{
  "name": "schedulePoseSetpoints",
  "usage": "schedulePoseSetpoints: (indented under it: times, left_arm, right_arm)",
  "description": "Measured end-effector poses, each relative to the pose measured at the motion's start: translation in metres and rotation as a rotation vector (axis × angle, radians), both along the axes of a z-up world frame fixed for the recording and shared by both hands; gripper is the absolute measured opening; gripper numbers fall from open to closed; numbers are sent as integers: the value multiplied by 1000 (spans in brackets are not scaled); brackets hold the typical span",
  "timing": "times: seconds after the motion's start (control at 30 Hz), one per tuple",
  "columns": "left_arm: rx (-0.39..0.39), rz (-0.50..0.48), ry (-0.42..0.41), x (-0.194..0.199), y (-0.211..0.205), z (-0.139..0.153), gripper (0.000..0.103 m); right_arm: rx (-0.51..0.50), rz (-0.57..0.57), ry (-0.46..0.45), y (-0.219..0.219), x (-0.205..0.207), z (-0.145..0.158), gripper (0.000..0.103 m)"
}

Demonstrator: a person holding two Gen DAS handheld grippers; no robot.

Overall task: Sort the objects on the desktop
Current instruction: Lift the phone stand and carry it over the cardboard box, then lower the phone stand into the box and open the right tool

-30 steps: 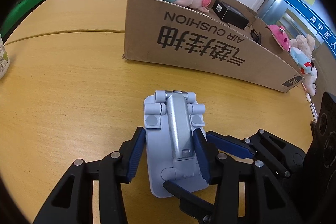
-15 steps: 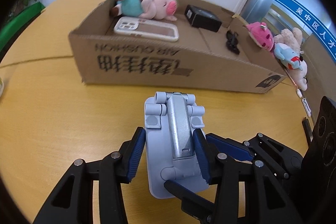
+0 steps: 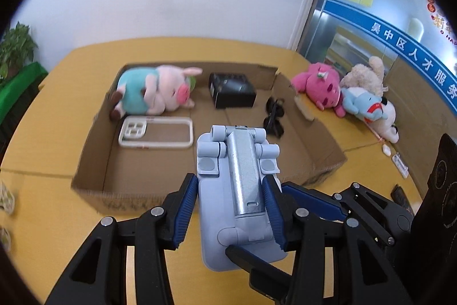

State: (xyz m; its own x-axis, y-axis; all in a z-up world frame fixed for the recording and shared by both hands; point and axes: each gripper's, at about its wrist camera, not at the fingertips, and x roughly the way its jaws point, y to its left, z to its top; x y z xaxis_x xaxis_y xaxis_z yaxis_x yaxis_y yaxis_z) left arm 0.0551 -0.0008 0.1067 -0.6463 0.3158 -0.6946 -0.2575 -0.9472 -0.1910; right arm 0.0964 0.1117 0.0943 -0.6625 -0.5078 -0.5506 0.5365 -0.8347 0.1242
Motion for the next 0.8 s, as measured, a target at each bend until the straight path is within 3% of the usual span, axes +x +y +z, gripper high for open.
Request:
schedulePoseSetpoints:
  times: [0.17, 0.43, 0.57, 0.8]
  left_arm:
    - [30, -27, 4, -42, 13, 17, 45]
    - [40, -30, -44, -112, 28, 7, 45]
    - [69, -18, -120, -158, 27, -16, 45]
    - [81, 18, -281, -215, 27, -74, 44]
  right_arm:
    - [14, -20, 31, 15, -37, 27, 58]
    - [7, -62, -28, 32, -108, 28, 58]
    - [20, -68, -81, 34, -152, 16, 58]
    - [43, -66, -251, 33, -224, -33, 58]
